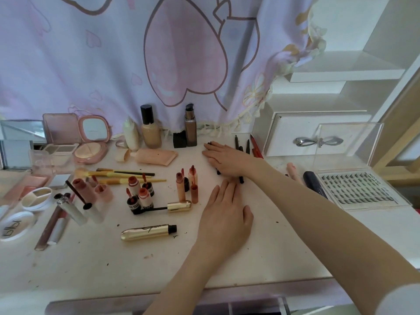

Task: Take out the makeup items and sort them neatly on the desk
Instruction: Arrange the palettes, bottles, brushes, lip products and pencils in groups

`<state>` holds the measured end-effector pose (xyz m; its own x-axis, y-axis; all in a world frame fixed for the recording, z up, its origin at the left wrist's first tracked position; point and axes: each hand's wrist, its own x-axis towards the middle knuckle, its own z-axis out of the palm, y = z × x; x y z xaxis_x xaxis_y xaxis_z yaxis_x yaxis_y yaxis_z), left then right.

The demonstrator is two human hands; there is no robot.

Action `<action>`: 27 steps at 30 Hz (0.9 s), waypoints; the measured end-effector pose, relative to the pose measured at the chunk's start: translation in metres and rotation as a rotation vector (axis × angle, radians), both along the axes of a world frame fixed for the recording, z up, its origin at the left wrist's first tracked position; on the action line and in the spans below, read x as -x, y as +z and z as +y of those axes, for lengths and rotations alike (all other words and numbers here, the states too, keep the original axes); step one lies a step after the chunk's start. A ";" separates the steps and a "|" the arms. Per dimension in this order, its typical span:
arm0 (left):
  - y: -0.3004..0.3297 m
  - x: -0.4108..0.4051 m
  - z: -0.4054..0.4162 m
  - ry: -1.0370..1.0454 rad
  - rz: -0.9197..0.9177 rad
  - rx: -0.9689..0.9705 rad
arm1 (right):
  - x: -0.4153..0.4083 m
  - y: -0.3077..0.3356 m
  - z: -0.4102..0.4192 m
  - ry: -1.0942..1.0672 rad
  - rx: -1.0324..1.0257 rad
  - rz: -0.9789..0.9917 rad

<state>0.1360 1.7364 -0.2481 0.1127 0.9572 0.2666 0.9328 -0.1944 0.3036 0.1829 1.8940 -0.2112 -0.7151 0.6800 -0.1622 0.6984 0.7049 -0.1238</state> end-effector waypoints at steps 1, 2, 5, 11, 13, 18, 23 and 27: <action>0.000 0.000 0.000 0.000 0.002 0.003 | -0.003 0.000 0.001 -0.006 0.004 0.010; 0.000 0.000 0.000 0.002 0.004 0.006 | -0.008 -0.001 0.003 -0.013 0.004 0.016; 0.000 -0.001 0.000 0.007 0.020 0.014 | -0.023 -0.004 0.006 -0.031 -0.019 0.015; 0.002 -0.001 -0.001 0.010 0.044 0.036 | -0.047 -0.007 0.011 -0.061 -0.064 -0.020; 0.002 -0.001 -0.001 0.011 0.046 0.045 | -0.052 -0.007 0.010 -0.068 -0.070 -0.022; 0.004 -0.001 -0.001 0.014 0.060 0.062 | -0.056 -0.007 0.007 -0.076 -0.078 -0.003; 0.004 0.000 -0.001 0.010 0.063 0.065 | -0.064 0.001 -0.005 -0.133 -0.071 0.210; 0.004 0.001 0.000 0.012 0.066 0.073 | -0.083 0.008 -0.032 -0.243 -0.106 0.487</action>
<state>0.1352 1.7367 -0.2438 0.1161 0.9751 0.1889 0.9533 -0.1627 0.2544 0.2661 1.8621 -0.2035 -0.5105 0.8296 0.2261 0.7224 0.5564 -0.4106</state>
